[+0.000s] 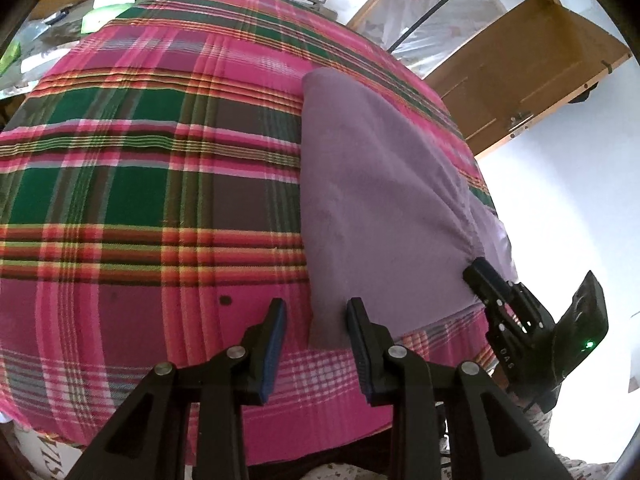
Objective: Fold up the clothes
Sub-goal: 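Open the right gripper and release the waistband onto the fleece, then grasp the fleece edge with the right gripper while the left gripper grasps beside it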
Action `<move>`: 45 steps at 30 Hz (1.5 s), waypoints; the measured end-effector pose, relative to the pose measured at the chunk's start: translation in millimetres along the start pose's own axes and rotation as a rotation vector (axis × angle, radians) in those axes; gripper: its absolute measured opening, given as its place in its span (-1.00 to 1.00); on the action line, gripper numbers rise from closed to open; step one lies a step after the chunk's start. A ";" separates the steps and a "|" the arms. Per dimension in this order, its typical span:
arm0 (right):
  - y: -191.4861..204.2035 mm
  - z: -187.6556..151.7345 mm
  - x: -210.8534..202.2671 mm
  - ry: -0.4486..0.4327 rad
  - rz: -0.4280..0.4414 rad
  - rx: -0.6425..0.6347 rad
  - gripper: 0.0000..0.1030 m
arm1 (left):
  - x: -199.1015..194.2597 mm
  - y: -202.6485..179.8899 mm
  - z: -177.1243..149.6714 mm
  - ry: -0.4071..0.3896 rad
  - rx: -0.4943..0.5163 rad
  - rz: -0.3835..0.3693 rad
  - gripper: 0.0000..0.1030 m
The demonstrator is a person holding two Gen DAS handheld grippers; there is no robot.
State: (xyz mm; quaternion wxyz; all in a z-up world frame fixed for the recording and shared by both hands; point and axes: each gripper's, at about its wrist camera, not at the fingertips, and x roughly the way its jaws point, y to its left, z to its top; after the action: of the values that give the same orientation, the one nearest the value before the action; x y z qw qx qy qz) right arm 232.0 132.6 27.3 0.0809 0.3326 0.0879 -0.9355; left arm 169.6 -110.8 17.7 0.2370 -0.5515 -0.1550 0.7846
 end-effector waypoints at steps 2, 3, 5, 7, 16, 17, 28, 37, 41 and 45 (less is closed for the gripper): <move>1.2 3.3 -4.3 -0.008 0.005 0.015 -0.65 | -1.5 1.1 -1.5 0.000 -0.003 0.002 -0.38; 1.9 4.4 -6.5 -0.016 0.014 0.019 -0.65 | -1.6 0.9 -1.8 -0.001 -0.001 0.005 -0.38; 7.5 7.5 -8.4 -0.031 0.042 0.010 -0.65 | -2.7 1.2 -5.0 -0.001 0.005 0.012 -0.38; 14.5 7.4 -3.5 -0.019 0.057 -0.006 -0.65 | -5.5 2.4 -7.9 -0.002 0.008 0.012 -0.38; 14.6 -1.3 -1.3 0.007 0.059 0.029 -0.65 | -11.1 5.4 -11.8 0.006 0.031 0.011 -0.38; 16.8 -0.1 -3.8 -0.004 0.064 0.030 -0.65 | -12.2 6.2 -12.3 0.007 0.035 0.012 -0.38; 61.1 19.0 -7.2 -0.067 0.224 -0.032 -0.37 | -27.0 26.9 -8.6 -0.031 -0.018 -0.053 -0.37; 102.5 19.6 0.3 -0.058 0.336 -0.133 -0.05 | -8.3 35.3 9.6 0.021 -0.066 -0.159 -0.35; 111.1 16.9 0.7 -0.061 0.344 -0.158 -0.05 | 0.9 41.1 17.8 0.055 -0.124 -0.231 -0.35; 118.2 18.0 1.6 -0.074 0.319 -0.188 -0.04 | 7.7 38.3 20.3 0.086 -0.117 -0.253 -0.35</move>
State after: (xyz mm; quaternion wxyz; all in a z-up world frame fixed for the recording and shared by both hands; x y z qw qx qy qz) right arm 244.7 13.6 26.9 0.2620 0.2987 0.1181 -0.9100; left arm 140.6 -138.4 -0.7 0.3080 -0.5735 -0.2585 0.7137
